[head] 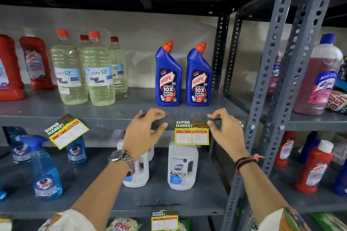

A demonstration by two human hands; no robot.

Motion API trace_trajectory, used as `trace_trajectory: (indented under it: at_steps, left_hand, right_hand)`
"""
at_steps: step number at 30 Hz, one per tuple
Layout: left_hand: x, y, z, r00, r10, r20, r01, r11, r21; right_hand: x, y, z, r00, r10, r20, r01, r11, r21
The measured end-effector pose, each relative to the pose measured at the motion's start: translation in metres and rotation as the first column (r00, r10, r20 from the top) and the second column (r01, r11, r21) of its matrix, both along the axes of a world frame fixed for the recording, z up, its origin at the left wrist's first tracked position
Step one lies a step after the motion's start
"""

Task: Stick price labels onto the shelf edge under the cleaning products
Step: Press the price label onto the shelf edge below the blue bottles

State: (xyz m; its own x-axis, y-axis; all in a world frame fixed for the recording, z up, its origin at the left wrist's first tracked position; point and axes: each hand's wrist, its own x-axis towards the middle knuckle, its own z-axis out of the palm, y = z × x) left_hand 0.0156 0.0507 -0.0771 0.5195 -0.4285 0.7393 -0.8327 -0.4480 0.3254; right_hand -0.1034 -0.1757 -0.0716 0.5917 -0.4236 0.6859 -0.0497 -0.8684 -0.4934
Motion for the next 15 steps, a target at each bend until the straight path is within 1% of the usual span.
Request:
trace_trajectory:
  at_steps: [2, 4, 6, 8, 10, 12, 13, 15]
  left_hand:
    - [0.010, 0.031, 0.006, 0.995, 0.084, 0.060, -0.083, 0.996, -0.024]
    - [0.025, 0.071, 0.011, 0.970, 0.221, 0.101, -0.219, 0.975, -0.034]
    - [0.041, 0.115, 0.014, 0.941, 0.328, 0.083, -0.324, 0.945, -0.052]
    - [0.058, 0.156, 0.014, 0.927, 0.373, 0.030, -0.370, 0.926, -0.077]
    - [0.075, 0.195, 0.010, 0.928, 0.372, -0.013, -0.372, 0.923, -0.104]
    - [0.092, 0.231, 0.004, 0.942, 0.331, -0.058, -0.336, 0.935, -0.118]
    - [0.101, 0.246, 0.002, 0.954, 0.293, -0.063, -0.299, 0.948, -0.113]
    - [0.120, 0.270, -0.002, 0.979, 0.203, -0.014, -0.203, 0.977, -0.072]
  right_hand:
    - [-0.004, 0.002, 0.009, 0.999, 0.044, -0.004, -0.043, 0.992, 0.116]
    - [-0.003, 0.011, 0.017, 0.999, 0.039, 0.034, -0.045, 0.982, 0.181]
    - [0.004, 0.030, 0.021, 0.996, 0.005, 0.091, -0.022, 0.982, 0.185]
    - [0.018, 0.061, 0.023, 0.990, -0.008, 0.140, -0.015, 0.986, 0.164]
    - [0.037, 0.100, 0.024, 0.983, 0.024, 0.184, -0.044, 0.993, 0.106]
    - [0.061, 0.144, 0.022, 0.977, 0.070, 0.201, -0.080, 0.996, 0.040]
    - [0.074, 0.167, 0.021, 0.974, 0.100, 0.202, -0.108, 0.994, 0.029]
    - [0.100, 0.213, 0.020, 0.968, 0.166, 0.189, -0.176, 0.984, 0.037]
